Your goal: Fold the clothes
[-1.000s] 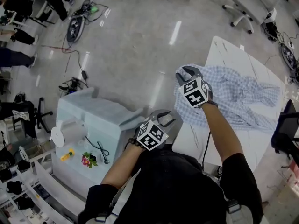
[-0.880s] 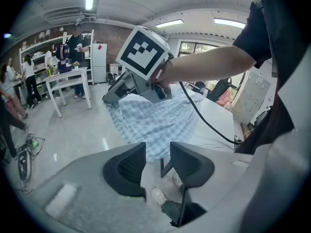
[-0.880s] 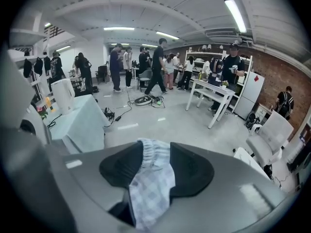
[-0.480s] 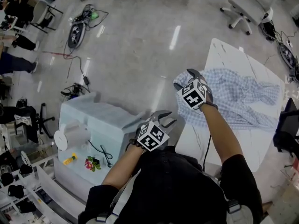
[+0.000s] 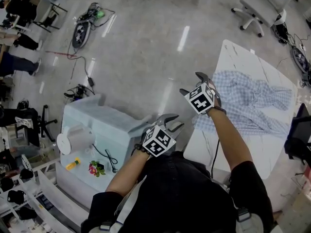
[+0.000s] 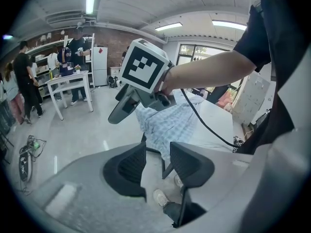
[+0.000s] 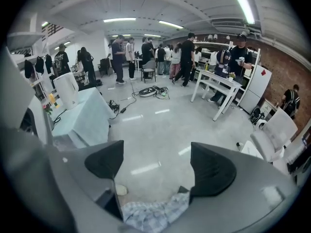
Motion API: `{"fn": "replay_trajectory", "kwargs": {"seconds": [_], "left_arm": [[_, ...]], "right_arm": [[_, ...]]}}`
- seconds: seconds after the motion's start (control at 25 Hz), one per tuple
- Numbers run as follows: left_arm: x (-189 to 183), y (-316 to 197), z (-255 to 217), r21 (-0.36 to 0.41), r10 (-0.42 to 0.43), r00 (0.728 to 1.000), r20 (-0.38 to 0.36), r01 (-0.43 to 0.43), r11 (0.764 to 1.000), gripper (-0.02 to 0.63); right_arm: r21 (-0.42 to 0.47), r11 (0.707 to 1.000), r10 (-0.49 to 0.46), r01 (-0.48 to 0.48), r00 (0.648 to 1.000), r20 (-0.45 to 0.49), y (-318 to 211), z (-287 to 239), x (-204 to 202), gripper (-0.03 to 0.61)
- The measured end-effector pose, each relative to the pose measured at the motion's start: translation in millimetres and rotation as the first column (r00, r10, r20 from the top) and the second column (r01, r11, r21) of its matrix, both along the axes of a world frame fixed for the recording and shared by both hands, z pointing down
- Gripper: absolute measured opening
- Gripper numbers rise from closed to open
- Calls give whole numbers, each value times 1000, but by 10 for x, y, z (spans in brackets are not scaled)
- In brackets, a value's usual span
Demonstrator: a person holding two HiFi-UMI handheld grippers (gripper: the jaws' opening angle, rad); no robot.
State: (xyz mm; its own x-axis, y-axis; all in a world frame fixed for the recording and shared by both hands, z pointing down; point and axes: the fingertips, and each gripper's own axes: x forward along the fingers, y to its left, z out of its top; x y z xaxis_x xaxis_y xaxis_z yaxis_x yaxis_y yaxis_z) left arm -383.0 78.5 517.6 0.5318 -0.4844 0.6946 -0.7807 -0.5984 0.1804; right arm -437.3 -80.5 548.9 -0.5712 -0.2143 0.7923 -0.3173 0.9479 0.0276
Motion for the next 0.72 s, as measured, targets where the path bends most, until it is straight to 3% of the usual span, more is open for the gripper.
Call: {"fn": "replay_trajectory", "kwargs": {"seconds": [0.2,0.36,0.52,0.72], "left_arm": [[-14,-42,-53,26,42,999,-4,-42,999,161],[223,-166,-83,57,133,991,-5,-132,990,161],[589,-234,-114,75,220,975,-1,-219,973,161],[818,-355,-137,104,255,966,32,-257,961,161]], "right_arm": [[19,997,68,-69,998,9,44,-115,125,410],[33,985,168,-167,986,-7,21,-144,573,393],[49,952,303,-303,953,-1,-24,-246,1255,374],[66,895,441,-441,898,15,90,-367,1905,362]]}}
